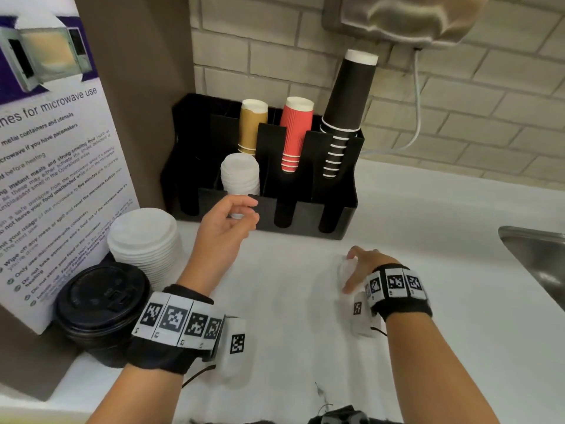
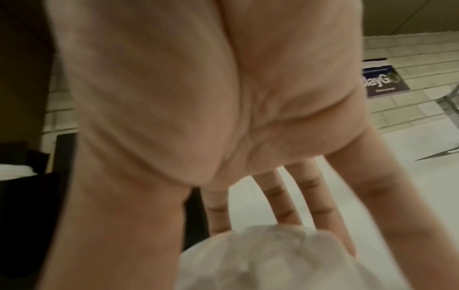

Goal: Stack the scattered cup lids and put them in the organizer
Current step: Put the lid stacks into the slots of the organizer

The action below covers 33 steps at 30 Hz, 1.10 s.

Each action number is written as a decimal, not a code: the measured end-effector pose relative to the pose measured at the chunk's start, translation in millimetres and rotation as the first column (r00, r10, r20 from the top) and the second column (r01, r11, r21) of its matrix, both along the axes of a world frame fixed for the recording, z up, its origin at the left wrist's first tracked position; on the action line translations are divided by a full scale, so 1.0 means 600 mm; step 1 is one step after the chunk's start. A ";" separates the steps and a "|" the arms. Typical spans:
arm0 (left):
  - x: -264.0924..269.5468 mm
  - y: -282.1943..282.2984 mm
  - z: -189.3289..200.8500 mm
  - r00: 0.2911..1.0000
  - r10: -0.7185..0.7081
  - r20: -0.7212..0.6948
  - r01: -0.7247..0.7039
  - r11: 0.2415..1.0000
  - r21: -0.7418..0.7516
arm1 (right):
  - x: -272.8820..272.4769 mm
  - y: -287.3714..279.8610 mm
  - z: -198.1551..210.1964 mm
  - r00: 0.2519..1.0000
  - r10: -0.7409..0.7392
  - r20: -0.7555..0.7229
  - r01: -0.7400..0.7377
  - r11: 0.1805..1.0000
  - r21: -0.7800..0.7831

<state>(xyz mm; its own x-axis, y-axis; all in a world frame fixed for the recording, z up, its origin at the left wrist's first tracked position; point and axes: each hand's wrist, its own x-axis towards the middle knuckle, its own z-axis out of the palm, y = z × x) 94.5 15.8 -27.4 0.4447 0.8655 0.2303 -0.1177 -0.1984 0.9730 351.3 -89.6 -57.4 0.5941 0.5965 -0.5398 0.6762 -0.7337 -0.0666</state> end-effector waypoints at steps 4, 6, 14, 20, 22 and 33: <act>-0.001 -0.001 -0.001 0.998 -0.034 -0.044 0.034 0.999 -0.004 | -0.011 0.022 0.030 0.972 0.085 -0.219 -0.055 0.989 0.139; -0.004 0.000 -0.005 0.987 -0.086 -0.136 0.092 0.995 0.032 | -0.032 0.034 0.055 0.909 0.213 -0.359 -0.094 0.943 0.320; 0.004 -0.017 -0.025 0.956 -0.269 -0.117 0.273 0.962 0.021 | -0.131 0.064 0.121 0.635 0.569 -0.523 -0.005 0.679 0.734; 0.003 -0.018 -0.020 0.979 -0.195 0.050 0.193 0.980 0.047 | -0.145 0.071 0.130 0.618 0.605 -0.502 0.028 0.621 0.783; 0.000 -0.015 -0.019 0.980 -0.189 0.063 0.186 0.981 0.047 | -0.145 0.072 0.132 0.608 0.613 -0.505 0.037 0.613 0.789; -0.009 0.001 -0.019 0.964 -0.266 0.027 0.265 0.963 0.050 | -0.137 0.067 0.133 0.594 0.647 -0.478 0.011 0.587 0.810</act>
<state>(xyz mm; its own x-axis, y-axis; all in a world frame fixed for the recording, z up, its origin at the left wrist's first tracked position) 88.8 16.5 -38.7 0.6487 0.7057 0.2848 -0.2038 -0.1994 0.9585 268.9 -49.6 22.3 -0.0745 0.9971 0.0148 0.3399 0.0394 -0.9396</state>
